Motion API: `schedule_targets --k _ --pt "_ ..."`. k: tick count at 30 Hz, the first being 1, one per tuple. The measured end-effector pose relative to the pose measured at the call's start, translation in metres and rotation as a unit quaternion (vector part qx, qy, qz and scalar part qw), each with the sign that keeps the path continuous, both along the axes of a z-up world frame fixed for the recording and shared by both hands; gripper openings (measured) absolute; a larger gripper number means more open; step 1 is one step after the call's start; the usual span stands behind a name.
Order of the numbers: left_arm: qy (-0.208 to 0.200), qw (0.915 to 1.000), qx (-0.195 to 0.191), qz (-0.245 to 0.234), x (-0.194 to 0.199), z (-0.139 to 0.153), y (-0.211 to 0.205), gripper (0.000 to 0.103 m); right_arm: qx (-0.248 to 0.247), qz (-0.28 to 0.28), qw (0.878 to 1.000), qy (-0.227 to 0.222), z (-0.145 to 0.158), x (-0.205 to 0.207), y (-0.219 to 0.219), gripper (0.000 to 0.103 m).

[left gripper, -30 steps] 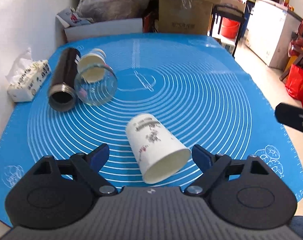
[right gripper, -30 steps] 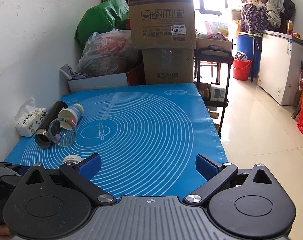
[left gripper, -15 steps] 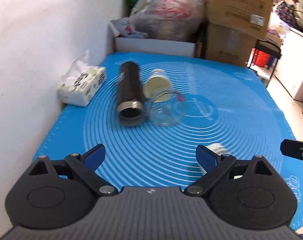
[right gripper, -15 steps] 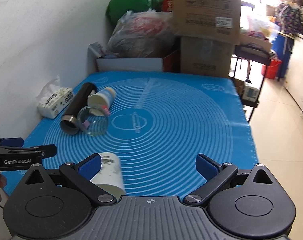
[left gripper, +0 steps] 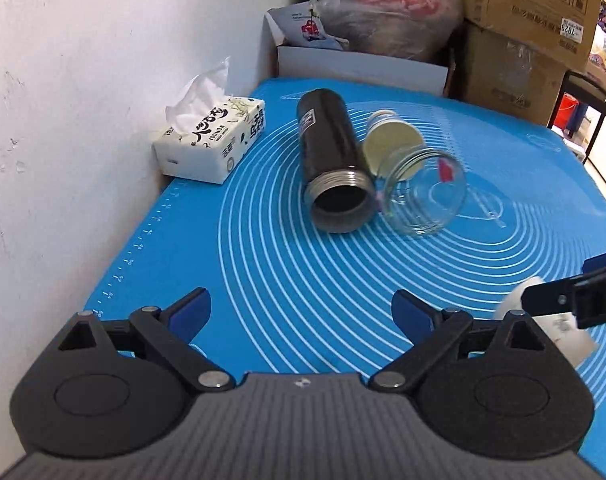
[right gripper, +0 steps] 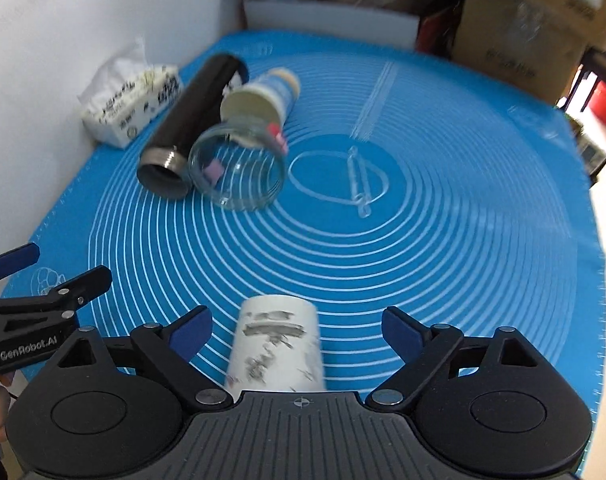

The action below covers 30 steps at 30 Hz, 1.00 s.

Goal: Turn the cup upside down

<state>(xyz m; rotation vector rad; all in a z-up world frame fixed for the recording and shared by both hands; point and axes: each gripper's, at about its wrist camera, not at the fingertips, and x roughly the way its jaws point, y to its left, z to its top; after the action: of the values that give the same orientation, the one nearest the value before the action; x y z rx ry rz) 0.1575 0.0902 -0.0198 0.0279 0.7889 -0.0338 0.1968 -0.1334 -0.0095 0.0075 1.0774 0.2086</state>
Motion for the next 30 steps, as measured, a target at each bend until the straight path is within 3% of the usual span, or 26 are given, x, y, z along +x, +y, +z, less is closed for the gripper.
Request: schedule_targets --k 7,10,13,15,18,22,24,27,30 --pt "0.011 0.9999 -0.005 -0.002 0.009 -0.011 0.009 0.096 0.010 0.007 0.997 0.070 -0.028 0.029 0.012 0.084" --pt "0.014 0.9999 -0.006 -0.002 0.010 -0.013 0.012 0.096 0.022 0.010 0.996 0.089 -0.038 0.036 0.013 0.073" --pt "0.012 0.9999 -0.004 -0.002 0.009 -0.014 0.014 0.096 0.014 0.012 0.995 0.095 -0.044 0.037 0.016 0.050" --pt "0.011 0.9999 -0.003 -0.001 0.009 -0.014 0.015 0.096 0.015 0.016 0.996 0.083 -0.040 0.035 0.018 0.050" --pt "0.011 0.9999 -0.008 0.002 0.009 -0.014 0.016 0.096 0.005 0.008 0.999 0.033 -0.029 0.025 0.019 0.049" --pt "0.003 0.9999 -0.013 0.006 0.006 -0.011 0.016 0.096 -0.027 -0.016 0.995 -0.090 -0.006 -0.004 0.016 0.049" --pt "-0.002 0.9998 -0.017 0.009 0.005 -0.010 0.014 0.096 -0.029 -0.036 0.986 -0.160 -0.003 -0.023 0.013 0.049" --pt "-0.006 0.9995 -0.029 0.013 0.001 -0.010 0.012 0.096 -0.020 -0.078 0.961 -0.264 -0.014 -0.051 0.003 0.049" --pt "-0.008 0.9995 -0.027 0.011 -0.003 -0.010 0.009 0.096 -0.018 -0.114 0.946 -0.303 -0.037 -0.063 -0.005 0.049"
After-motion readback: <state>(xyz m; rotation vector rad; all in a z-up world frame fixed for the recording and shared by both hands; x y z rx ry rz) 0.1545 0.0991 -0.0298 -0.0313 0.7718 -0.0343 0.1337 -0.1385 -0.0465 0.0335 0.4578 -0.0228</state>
